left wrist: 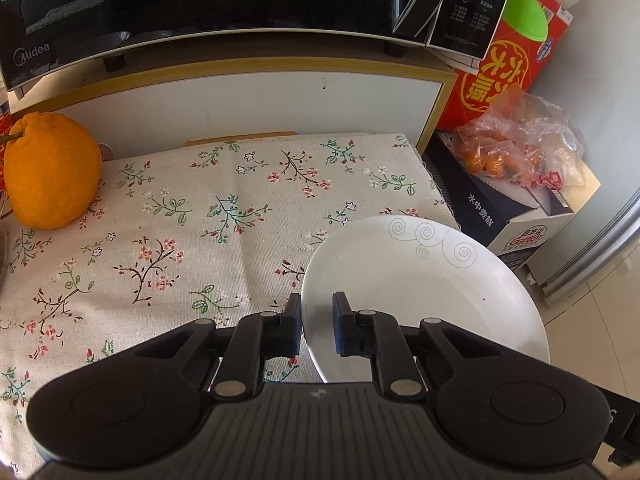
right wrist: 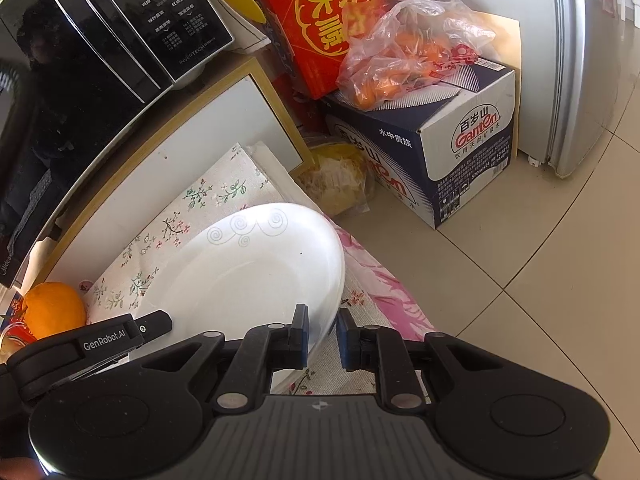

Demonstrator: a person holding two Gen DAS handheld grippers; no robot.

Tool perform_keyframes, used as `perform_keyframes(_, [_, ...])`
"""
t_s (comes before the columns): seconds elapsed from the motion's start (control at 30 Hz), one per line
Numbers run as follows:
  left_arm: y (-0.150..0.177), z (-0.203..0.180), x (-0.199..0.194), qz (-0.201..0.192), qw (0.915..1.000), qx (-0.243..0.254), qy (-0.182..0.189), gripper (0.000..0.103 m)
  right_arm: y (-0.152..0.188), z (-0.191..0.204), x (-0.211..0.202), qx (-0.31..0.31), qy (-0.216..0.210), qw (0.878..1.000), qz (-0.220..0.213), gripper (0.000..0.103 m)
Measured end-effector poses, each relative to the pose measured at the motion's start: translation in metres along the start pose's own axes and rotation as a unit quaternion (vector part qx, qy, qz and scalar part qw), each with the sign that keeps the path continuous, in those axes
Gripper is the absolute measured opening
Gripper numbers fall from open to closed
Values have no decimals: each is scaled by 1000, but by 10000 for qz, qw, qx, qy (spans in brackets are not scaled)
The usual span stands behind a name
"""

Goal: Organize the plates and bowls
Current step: 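Lift the white plate off the tablecloth with both grippers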

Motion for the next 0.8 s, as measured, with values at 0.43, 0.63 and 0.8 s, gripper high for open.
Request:
perform_keyframes(0.43, [-7, 0, -20, -247, 9994, -139, 213, 13, -7, 9, -22, -181, -2, 9992, -351, 11])
perform_keyframes(0.63, [-9, 2, -31, -315, 9990, -190, 263, 13, -10, 12, -29, -202, -27, 9989, -413, 11])
perform_keyframes(0.8, [-10, 2, -42, -391, 9986, -216, 274, 13, -10, 17, -39, -282, -51, 9984, -497, 11])
Point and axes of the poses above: each gripper's, at about its wrist camera, not at the fingertips, and x roughly the way its jaws point, z to its left, y to its underside, the point moved 3 cm from there along x, roughly the way its jaws point, and after that the axes turned 3 degrees about -z, right-handed, at the moved point
